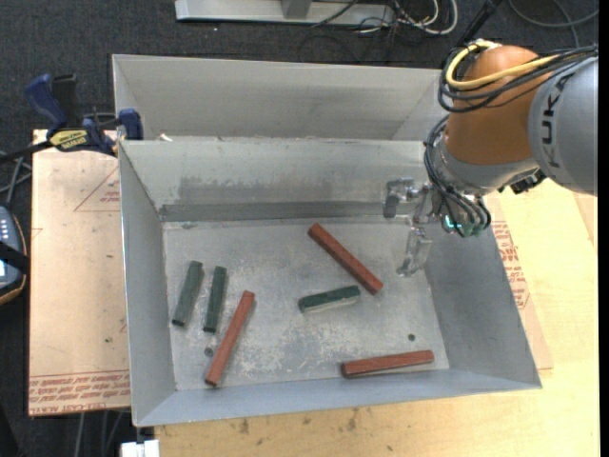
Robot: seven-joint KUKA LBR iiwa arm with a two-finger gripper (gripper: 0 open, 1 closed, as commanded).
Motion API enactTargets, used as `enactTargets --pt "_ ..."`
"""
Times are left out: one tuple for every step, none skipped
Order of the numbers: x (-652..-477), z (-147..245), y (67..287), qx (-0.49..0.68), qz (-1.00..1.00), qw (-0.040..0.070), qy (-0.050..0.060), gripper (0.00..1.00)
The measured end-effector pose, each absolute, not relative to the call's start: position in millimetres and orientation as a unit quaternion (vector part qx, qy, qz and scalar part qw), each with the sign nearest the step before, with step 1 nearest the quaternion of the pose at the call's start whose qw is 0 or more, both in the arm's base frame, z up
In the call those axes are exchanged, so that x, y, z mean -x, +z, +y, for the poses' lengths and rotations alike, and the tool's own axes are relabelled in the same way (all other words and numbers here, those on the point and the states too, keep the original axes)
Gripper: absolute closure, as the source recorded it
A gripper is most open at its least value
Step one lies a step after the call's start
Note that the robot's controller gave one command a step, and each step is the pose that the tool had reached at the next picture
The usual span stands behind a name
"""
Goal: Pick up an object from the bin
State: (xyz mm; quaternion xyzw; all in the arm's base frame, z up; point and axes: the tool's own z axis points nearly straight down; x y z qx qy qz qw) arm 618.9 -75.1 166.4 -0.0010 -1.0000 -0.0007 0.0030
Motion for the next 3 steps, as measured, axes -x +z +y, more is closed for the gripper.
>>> enactTargets --pt "-620.7 -75 171 0.000 -1.000 -0.001 0.000 0.00" --pt "-607.1 -57 134 -0.041 -0.999 -0.003 0.000 0.00" --pt "-611.0 -24 70 -0.017 -1.000 -0.001 -0.001 1.00"
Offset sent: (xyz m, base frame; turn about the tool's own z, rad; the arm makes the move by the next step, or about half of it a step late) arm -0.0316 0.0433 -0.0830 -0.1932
